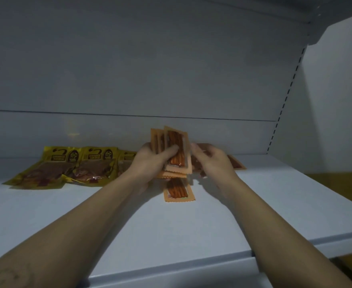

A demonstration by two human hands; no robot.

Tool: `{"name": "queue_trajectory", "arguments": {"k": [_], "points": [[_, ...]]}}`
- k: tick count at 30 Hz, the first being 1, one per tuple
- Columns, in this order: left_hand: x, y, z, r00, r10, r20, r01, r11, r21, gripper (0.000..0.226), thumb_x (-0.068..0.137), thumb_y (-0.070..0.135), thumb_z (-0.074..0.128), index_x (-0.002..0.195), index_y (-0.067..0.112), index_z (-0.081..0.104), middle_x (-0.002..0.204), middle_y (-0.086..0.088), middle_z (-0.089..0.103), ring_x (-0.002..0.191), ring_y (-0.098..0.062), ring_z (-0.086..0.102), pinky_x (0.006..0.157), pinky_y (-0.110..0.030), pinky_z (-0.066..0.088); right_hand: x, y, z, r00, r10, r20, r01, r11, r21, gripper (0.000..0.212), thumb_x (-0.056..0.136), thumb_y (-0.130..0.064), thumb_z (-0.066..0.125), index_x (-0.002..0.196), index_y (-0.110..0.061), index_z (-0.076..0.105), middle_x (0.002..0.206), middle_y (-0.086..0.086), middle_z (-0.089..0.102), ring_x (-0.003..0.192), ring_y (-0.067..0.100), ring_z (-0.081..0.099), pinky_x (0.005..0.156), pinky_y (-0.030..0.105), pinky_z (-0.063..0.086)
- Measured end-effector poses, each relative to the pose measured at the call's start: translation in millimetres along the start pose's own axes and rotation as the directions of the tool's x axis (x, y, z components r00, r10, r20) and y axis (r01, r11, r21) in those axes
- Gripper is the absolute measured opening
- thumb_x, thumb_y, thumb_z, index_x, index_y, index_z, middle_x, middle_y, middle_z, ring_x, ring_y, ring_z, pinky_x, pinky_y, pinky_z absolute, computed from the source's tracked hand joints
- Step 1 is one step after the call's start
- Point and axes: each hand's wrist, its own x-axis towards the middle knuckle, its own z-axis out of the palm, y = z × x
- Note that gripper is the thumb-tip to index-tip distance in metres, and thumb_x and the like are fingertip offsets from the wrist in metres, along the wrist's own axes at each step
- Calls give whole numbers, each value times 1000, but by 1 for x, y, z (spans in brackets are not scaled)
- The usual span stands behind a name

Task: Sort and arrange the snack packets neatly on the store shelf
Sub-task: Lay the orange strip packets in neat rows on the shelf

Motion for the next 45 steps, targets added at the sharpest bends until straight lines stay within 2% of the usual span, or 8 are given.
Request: {"name": "queue_trajectory", "arguments": {"k": [10,14,19,27,30,35,38,45], "points": [[-7,3,12,977,-58,203,105,967,-231,14,96,11,61,109,7,66,93,-8,76,77,-14,74,59,-22,56,9,11,-17,995,38,-91,-13,967,253,19,85,-16,75,102,-10,71,88,2,77,82,18,75,68,28,59],[0,3,4,996,-84,1,84,990,-115,6,95,17,65,97,14,68,102,-12,75,91,-24,73,85,-39,59,18,27,-41,955,99,-278,-88,995,50,8,83,-20,78,87,-15,75,82,1,77,76,18,74,66,30,56],[1,4,-5,994,-84,-74,77,993,-93,4,95,22,65,93,19,67,104,-11,75,90,-24,73,82,-38,60,11,34,-32,983,145,-111,-148,989,-19,59,75,-15,85,128,-18,58,119,4,68,102,27,69,91,49,56],[1,4,-7,994,-94,-61,87,990,-107,18,95,23,64,108,11,68,103,-11,75,92,-26,73,84,-39,59,7,32,-23,993,105,-51,-115,951,-288,18,76,-19,85,81,-26,68,93,3,72,76,16,72,64,29,58],[1,4,-5,996,-82,-43,78,993,-86,11,95,23,65,101,15,68,95,-9,75,80,-20,74,64,-30,61,7,31,-22,991,113,-67,-130,909,-396,15,78,-23,84,84,-24,70,97,2,72,82,16,70,71,31,59],[-2,5,0,997,-72,-4,72,996,-50,13,95,24,65,104,15,67,103,-9,74,93,-26,72,89,-44,57,6,29,-23,995,66,-75,-98,775,-624,17,80,-36,80,90,-27,70,108,0,67,85,12,62,64,24,48],[-4,3,2,998,-68,5,68,997,-37,21,94,24,66,110,11,67,105,-10,74,95,-26,71,90,-45,57,7,33,-21,993,112,-32,-102,705,-701,18,83,-43,76,94,-29,73,118,1,68,112,21,60,85,39,54],[-8,1,9,996,-52,76,60,992,-108,10,88,25,72,95,21,67,83,6,77,77,-9,73,58,-17,54,5,11,-16,969,7,-247,-53,982,-180,30,92,-51,59,99,-24,73,90,-12,74,85,8,70,63,21,45]]}}
